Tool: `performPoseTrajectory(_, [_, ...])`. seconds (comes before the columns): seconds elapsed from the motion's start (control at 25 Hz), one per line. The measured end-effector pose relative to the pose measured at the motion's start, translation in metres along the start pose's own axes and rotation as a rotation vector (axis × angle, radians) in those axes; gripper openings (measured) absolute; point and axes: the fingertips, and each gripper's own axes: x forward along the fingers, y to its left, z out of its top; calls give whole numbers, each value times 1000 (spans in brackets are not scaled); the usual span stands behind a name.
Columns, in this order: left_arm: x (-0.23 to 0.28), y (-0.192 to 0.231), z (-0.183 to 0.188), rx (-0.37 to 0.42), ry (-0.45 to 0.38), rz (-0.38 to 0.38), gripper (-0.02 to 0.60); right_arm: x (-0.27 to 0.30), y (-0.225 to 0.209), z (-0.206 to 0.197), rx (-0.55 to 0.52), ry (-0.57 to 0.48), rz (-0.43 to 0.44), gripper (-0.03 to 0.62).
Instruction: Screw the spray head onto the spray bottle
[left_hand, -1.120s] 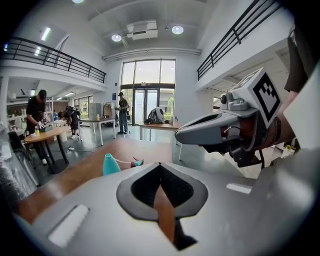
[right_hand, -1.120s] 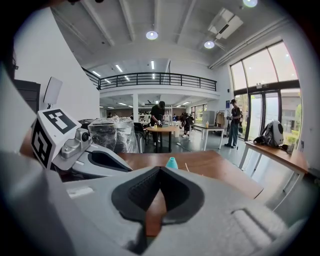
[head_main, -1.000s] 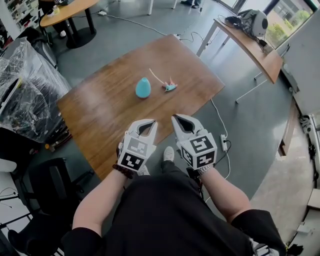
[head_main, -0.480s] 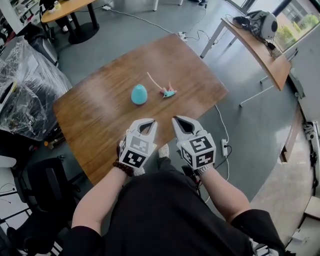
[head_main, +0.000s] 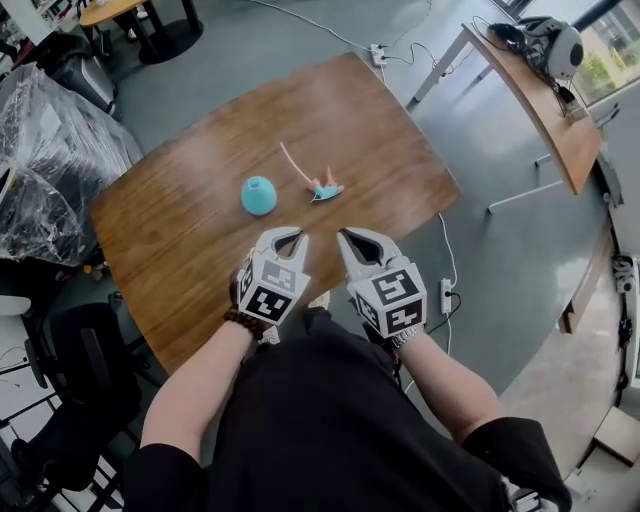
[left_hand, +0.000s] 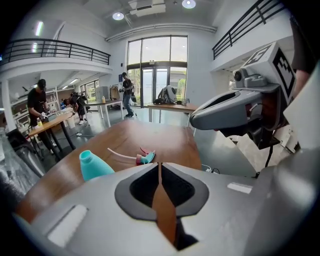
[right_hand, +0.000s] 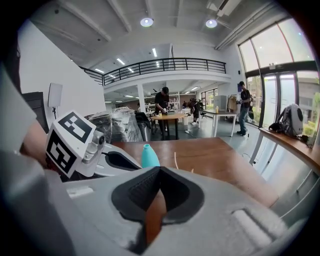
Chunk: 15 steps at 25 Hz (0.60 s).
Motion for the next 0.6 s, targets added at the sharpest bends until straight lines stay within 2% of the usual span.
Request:
performPoseTrajectory(0.4, [70, 20, -9, 4, 119, 66, 49, 17, -45, -10, -3, 43, 79, -9])
performPoseTrajectory(0.6, [95, 30, -21, 30, 183, 99, 54, 21, -59, -17, -3, 62, 110, -8])
